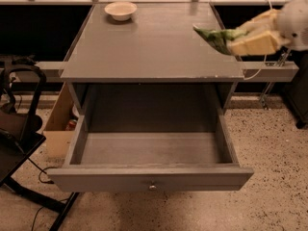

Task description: Place green jalapeno chip bag into top drawer

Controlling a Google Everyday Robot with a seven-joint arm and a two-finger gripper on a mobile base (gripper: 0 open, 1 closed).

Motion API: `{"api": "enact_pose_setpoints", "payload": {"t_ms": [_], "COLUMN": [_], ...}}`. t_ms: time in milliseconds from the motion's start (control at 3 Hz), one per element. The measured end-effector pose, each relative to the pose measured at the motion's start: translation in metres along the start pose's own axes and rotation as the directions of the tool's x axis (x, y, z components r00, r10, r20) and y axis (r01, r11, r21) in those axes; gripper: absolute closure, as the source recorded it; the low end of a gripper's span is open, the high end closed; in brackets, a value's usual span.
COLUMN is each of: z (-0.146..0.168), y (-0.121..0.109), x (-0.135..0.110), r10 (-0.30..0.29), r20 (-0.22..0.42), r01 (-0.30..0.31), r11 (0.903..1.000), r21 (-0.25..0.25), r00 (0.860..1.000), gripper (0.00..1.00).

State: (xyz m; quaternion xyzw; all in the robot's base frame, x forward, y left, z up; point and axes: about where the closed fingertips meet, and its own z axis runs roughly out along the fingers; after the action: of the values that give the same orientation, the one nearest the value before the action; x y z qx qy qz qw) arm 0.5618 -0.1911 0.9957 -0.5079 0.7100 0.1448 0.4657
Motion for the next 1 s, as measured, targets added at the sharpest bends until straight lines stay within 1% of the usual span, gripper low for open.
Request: {"api": "enact_pose_setpoints", "payload": {"t_ms": [333, 667, 1000], "z": [-0.028, -0.023, -0.01], "y": [0.002, 0.005, 0.015], "x": [0.013, 0.013, 0.016], "r10": [0.037, 0.032, 0.022], "r20": [0.014, 0.012, 0.012], "r01": [-0.038, -0.033, -0.022], "r11": [0.9989, 0.9993, 0.9997], "r21": [0.028, 0.02, -0.008], "r00": [0.999, 0.999, 1.0], "gripper": [1.0, 1.0, 1.0]}}
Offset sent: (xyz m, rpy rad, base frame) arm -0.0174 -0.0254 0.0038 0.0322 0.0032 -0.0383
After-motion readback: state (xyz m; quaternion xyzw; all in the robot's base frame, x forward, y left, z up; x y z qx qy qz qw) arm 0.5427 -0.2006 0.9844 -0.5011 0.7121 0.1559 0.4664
